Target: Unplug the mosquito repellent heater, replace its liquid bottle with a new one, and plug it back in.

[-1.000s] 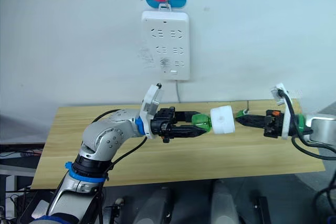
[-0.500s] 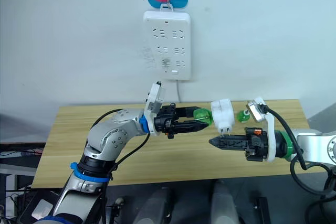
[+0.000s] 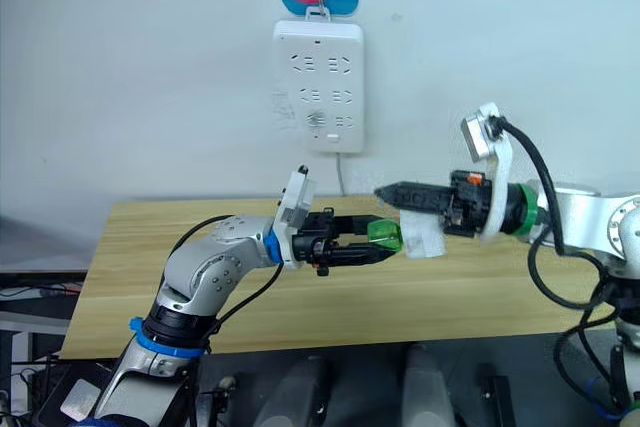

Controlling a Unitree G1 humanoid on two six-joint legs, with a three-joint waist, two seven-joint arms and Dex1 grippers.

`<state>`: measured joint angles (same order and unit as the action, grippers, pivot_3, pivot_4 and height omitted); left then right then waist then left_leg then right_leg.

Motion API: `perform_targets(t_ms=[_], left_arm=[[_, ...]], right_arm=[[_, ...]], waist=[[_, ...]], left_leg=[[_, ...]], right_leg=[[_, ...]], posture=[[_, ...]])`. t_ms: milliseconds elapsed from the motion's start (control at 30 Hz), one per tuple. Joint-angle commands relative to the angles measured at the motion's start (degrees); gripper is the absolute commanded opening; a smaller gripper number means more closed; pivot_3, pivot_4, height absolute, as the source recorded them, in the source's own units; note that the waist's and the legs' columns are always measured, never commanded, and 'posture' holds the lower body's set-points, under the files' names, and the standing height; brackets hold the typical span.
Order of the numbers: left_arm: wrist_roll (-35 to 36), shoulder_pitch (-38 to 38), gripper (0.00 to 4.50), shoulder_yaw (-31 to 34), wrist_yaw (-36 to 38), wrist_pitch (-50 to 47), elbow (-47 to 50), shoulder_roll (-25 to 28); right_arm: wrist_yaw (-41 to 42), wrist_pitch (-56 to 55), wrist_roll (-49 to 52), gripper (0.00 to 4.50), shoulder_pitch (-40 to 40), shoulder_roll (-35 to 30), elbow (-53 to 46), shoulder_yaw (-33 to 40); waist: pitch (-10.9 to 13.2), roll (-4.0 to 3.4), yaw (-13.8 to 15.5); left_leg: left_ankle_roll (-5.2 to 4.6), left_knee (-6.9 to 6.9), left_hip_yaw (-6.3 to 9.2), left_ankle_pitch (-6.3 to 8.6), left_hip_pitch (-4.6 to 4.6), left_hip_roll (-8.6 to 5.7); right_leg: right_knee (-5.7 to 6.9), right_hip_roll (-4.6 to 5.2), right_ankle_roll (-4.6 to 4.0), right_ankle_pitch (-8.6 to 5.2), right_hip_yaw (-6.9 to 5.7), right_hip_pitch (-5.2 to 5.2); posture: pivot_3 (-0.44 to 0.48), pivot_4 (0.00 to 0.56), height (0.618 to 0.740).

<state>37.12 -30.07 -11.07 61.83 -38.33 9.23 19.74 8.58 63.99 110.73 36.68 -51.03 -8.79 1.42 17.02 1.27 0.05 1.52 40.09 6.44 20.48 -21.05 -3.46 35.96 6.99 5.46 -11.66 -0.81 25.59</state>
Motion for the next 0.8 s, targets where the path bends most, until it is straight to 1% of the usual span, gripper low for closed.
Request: perform_targets(t_ms=[33,167,333,533,800], left_arm=[[1.71,0.36,2.26,-0.51,1.31,-0.41,3.47,0.33],[2.62,0.38,2.26,-0.28,1.51,-1.83,3.77,0.79],[4.76,-0.13,2.26,0.73,1.43,-4.89,3.57,0.88],[7.79,-1.89,2.26,3.18,-1.38,-8.58,2.58,-0.6],[7.78,-2.47,2.26,3.52,-2.09,-8.65,2.12,-0.61]], right_arm=[[-0.26,0.05,-5.49,0.02,0.46,-0.79,2.87,1.37],[3.16,2.64,-8.0,0.02,-0.11,-1.78,4.5,2.92],[8.56,6.18,-9.67,0.02,-1.86,-3.07,4.03,4.02],[12.16,7.76,-14.13,0.02,-6.74,-2.79,-0.22,4.16],[15.72,9.46,-16.07,0.02,-13.8,-3.3,-6.25,5.14]], waist=[[0.0,0.0,0.06],[0.0,-0.01,-0.04],[0.0,-0.01,-0.09],[0.0,0.0,-0.07],[0.0,-0.01,-0.06]], left_leg=[[0.0,0.0,0.0,0.0,-0.01,0.0],[0.0,0.0,-0.02,0.0,-0.03,-0.01],[0.0,0.0,-0.03,0.0,-0.04,-0.01],[0.0,0.01,-0.05,0.0,-0.04,-0.03],[0.0,0.02,-0.06,0.0,-0.03,-0.04]], right_leg=[[0.0,0.0,0.0,0.0,-0.01,0.0],[0.0,0.0,0.0,0.0,0.0,0.03],[0.02,-0.01,0.0,0.0,0.01,0.05],[0.04,-0.02,0.0,0.0,0.02,0.05],[0.05,-0.02,0.0,0.0,0.03,0.05]], posture=[[0.013,0.287,0.74],[0.01,0.288,0.74],[0.006,0.291,0.74],[0.009,0.295,0.74],[0.01,0.297,0.74]])
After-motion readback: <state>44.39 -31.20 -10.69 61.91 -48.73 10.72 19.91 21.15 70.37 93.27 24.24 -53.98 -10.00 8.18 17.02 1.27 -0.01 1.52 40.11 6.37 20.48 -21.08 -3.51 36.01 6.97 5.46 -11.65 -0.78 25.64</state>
